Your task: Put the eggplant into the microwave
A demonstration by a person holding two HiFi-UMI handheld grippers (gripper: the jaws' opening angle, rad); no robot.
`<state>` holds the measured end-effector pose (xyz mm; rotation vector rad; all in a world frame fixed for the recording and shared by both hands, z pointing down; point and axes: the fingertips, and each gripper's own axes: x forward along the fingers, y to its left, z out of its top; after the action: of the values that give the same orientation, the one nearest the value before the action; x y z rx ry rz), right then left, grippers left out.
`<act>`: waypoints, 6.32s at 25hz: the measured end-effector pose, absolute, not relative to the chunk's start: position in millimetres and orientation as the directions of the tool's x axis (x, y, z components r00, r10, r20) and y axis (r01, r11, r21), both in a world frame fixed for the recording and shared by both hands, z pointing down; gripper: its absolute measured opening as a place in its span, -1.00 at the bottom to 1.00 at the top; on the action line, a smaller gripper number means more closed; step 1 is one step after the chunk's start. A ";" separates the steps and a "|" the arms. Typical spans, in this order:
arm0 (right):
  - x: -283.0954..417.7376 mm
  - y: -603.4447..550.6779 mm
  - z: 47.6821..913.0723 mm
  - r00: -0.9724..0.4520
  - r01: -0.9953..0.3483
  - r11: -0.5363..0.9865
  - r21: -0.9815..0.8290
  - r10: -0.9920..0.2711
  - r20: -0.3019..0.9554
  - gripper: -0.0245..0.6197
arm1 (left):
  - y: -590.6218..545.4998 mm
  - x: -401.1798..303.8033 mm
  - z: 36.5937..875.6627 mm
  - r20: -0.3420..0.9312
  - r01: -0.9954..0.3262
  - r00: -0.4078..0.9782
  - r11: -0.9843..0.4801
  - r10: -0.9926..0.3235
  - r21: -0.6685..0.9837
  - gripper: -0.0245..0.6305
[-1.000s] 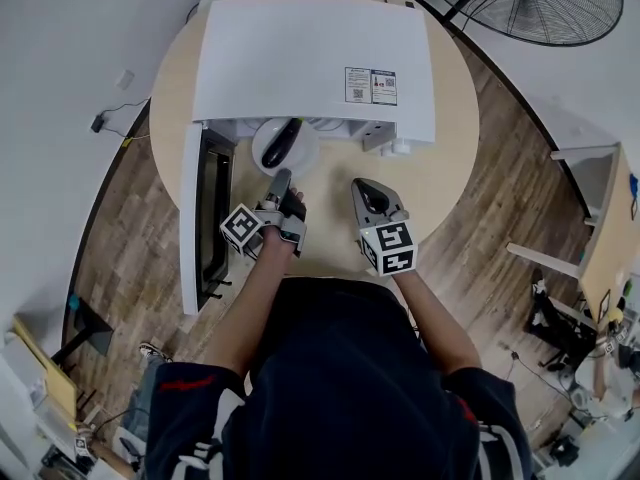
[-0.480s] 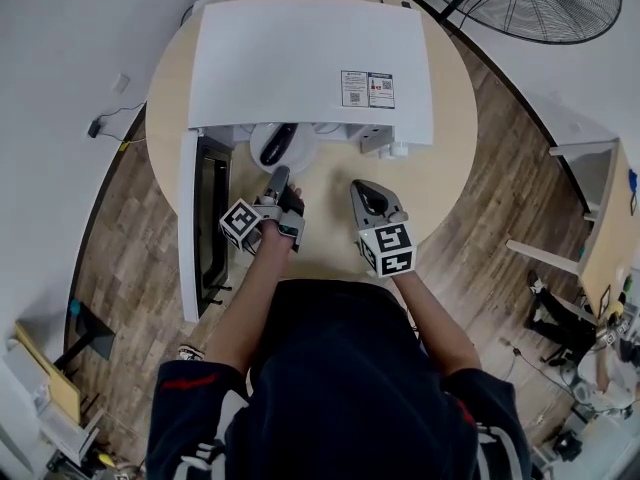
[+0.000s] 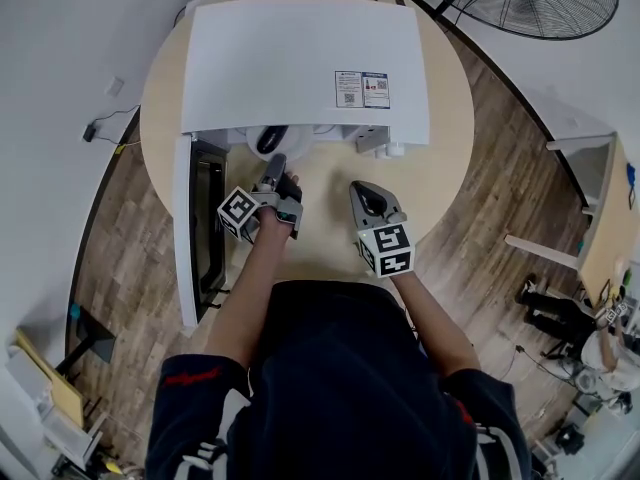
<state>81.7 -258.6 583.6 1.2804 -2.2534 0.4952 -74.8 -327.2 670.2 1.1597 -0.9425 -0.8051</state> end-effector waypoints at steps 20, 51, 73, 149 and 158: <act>86.9 -253.5 591.9 -0.426 -0.870 0.489 -0.069 -0.673 0.605 -0.89 | -350.8 -69.5 671.4 0.173 0.041 0.415 0.209 -0.893 0.977 -0.85; 82.1 -234.6 596.5 -0.447 -0.852 0.518 -0.069 -0.653 0.611 -0.89 | -313.9 -51.9 664.7 0.464 -0.709 0.605 -0.173 -0.647 0.683 -0.82; 85.2 -242.1 603.1 -0.439 -0.856 0.511 -0.075 -0.643 0.628 -0.89 | -351.8 -57.4 672.0 0.518 -0.764 0.556 -0.154 -0.650 0.627 -0.86; 57.2 -273.1 427.7 -0.633 -0.753 0.658 0.002 -0.726 0.270 -0.89 | -238.5 -71.2 417.5 0.203 -0.905 0.418 -0.388 -0.885 0.173 -0.87; 54.1 -267.1 394.2 -0.655 -0.742 0.670 0.009 -0.728 0.201 -0.89 | -228.0 -73.8 374.6 0.122 -0.912 0.405 -0.392 -0.906 0.121 -0.87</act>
<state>54.1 -267.1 394.2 1.1995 -2.6966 0.1095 -73.8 -228.0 374.6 2.4882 -1.6259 0.0531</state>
